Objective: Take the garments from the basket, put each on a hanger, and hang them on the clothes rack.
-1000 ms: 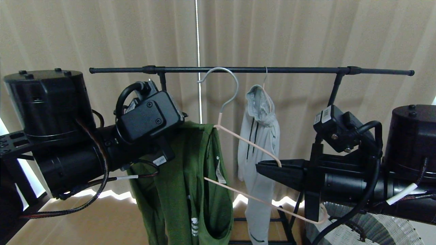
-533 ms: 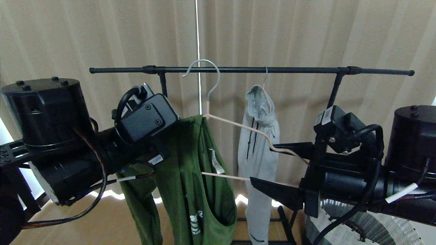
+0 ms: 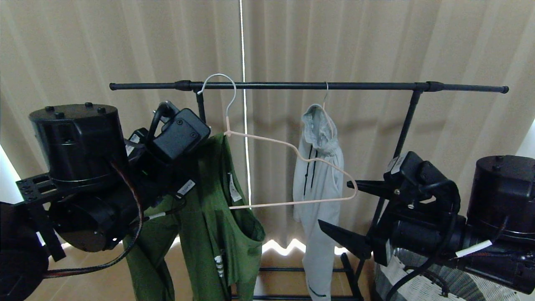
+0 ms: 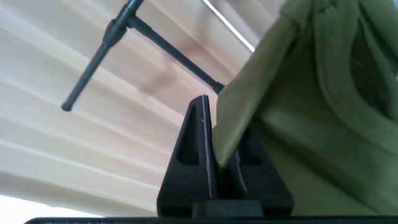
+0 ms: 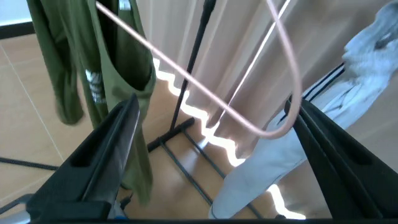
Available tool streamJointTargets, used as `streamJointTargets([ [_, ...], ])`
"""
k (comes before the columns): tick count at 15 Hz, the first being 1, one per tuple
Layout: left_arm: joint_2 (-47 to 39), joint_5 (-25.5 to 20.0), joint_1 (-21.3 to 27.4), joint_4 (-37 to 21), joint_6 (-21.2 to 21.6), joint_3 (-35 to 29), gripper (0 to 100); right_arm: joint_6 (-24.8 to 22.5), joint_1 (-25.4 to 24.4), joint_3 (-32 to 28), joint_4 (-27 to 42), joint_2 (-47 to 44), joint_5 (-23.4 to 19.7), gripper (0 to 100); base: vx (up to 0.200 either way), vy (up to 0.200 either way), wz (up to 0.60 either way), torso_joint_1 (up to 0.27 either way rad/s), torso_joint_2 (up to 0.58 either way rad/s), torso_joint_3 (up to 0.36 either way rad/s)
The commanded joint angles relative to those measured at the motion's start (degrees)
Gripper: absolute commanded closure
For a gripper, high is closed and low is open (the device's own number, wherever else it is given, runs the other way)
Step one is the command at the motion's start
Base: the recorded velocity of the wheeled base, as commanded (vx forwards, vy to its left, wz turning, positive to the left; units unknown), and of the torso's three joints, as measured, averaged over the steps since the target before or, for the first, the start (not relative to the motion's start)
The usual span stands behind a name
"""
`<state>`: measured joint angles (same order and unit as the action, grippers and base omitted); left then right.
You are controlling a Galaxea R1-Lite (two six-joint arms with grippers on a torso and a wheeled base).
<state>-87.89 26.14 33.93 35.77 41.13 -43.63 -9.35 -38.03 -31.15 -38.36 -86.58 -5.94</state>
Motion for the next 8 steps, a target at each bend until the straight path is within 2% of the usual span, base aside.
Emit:
streamJointTargets([
  [1,-0.2,0.0,0.2,0.2,-1.8,-1.1,100,0.2,-2.0,0.6,-1.0,-3.3,-0.1,0,0.0,0.0,0.0,0.0,0.0,0.0],
  [5,-0.2,0.6,2.4,0.2,-7.2,-3.0,100,0.0,-4.6,-0.1,-8.6,-9.1,0.9,0,0.0,0.0,0.0,0.0,0.0,0.0],
  [7,-0.6,7.4,1.0,0.0,-6.8,-3.4,100,-0.1,-4.6,-0.2,-10.4,-9.4,2.7,0,0.0,0.0,0.0,0.0,0.0,0.0],
  [8,-0.7,9.1,-0.4,0.0,-6.8,-3.1,100,-0.1,-4.1,-0.5,-10.5,-8.9,3.3,0,0.0,0.0,0.0,0.0,0.0,0.0],
])
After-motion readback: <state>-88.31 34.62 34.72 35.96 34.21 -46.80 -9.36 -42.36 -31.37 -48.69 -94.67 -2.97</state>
